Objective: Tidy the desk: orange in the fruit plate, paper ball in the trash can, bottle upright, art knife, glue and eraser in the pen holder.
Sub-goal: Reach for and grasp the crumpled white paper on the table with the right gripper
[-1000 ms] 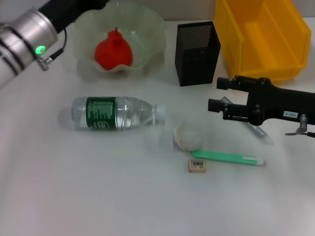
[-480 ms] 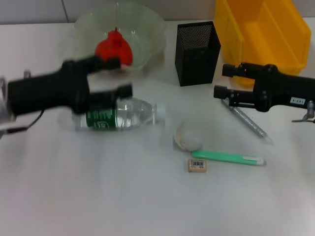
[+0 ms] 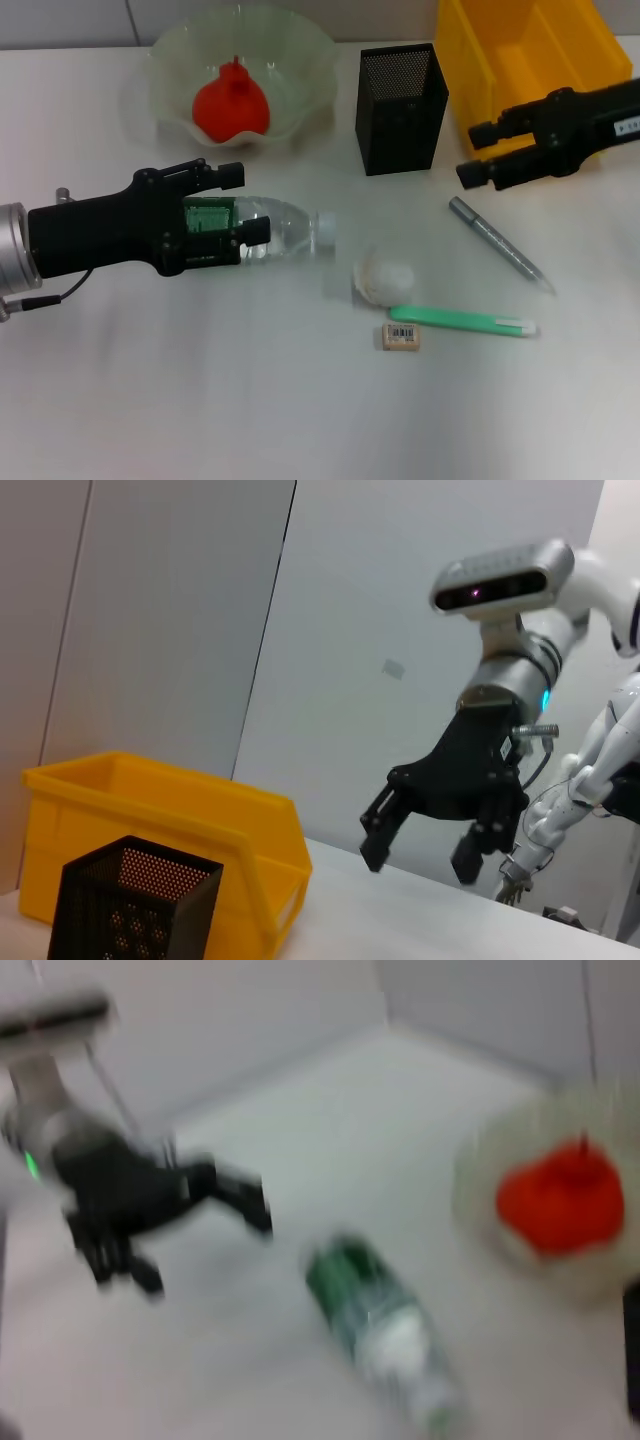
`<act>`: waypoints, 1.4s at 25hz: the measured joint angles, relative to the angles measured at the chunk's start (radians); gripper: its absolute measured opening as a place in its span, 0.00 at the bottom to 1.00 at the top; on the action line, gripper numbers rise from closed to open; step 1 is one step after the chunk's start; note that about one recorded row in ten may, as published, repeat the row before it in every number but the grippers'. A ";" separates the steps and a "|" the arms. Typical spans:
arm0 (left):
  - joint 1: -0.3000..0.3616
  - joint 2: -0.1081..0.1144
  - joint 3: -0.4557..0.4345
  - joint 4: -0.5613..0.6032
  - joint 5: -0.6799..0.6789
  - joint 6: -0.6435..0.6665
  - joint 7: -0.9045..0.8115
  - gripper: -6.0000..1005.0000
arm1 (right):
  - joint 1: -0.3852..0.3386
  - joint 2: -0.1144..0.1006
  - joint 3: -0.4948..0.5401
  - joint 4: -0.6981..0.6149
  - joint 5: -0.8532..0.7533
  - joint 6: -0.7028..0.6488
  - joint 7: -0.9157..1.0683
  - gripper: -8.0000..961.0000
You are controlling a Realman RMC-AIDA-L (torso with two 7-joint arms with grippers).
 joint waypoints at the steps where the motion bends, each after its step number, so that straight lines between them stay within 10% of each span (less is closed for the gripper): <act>1: -0.001 -0.001 0.000 0.000 0.000 -0.004 0.000 0.83 | 0.028 -0.002 -0.002 -0.022 -0.064 -0.019 0.031 0.77; 9: -0.005 -0.003 0.007 0.000 0.002 -0.024 0.000 0.83 | 0.172 0.016 -0.077 -0.051 -0.271 -0.059 0.084 0.77; 20: 0.009 0.010 0.016 0.001 0.018 -0.034 -0.017 0.83 | 0.156 0.123 -0.251 -0.042 -0.279 0.075 0.004 0.77; 35: 0.019 0.005 0.013 0.001 0.021 -0.034 -0.024 0.83 | 0.150 0.164 -0.360 0.085 -0.255 0.281 -0.103 0.73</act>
